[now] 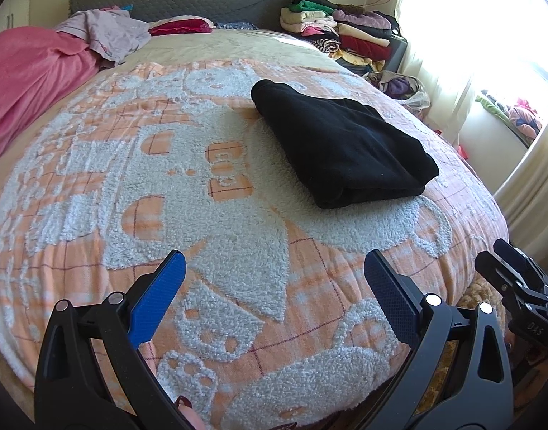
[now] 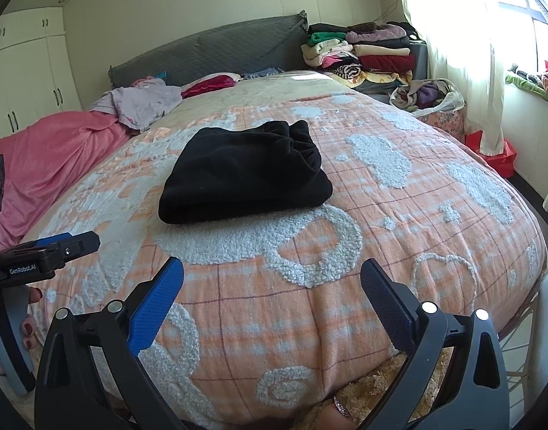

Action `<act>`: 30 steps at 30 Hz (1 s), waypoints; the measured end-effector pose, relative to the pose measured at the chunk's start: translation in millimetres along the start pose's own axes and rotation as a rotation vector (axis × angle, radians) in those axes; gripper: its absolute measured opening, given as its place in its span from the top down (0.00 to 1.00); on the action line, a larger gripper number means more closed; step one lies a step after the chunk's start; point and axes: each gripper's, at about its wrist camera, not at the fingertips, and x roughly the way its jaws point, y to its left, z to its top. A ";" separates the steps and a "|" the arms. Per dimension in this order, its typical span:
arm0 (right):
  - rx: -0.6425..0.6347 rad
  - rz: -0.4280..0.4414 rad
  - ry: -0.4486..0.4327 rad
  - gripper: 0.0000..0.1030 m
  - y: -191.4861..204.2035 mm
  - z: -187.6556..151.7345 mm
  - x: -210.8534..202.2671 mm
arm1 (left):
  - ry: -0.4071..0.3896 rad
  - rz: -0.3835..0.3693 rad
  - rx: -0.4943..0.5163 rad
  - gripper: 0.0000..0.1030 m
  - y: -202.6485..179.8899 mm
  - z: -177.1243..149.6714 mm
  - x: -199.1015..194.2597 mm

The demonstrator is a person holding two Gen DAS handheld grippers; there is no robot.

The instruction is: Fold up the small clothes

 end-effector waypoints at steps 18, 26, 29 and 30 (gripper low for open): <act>-0.001 -0.007 -0.015 0.05 -0.5 3.1 -8.8 | -0.002 0.019 0.000 0.09 -2.0 2.0 -3.2; -0.002 -0.011 -0.014 0.05 -0.5 4.3 -10.4 | 0.000 0.020 0.001 0.09 -1.6 1.9 -3.8; -0.001 -0.012 -0.014 0.05 -0.4 4.3 -10.6 | 0.001 0.023 0.000 0.09 -1.3 1.9 -4.2; 0.000 -0.011 -0.013 0.05 -0.6 4.1 -10.3 | 0.000 0.023 -0.001 0.09 -1.1 1.9 -4.3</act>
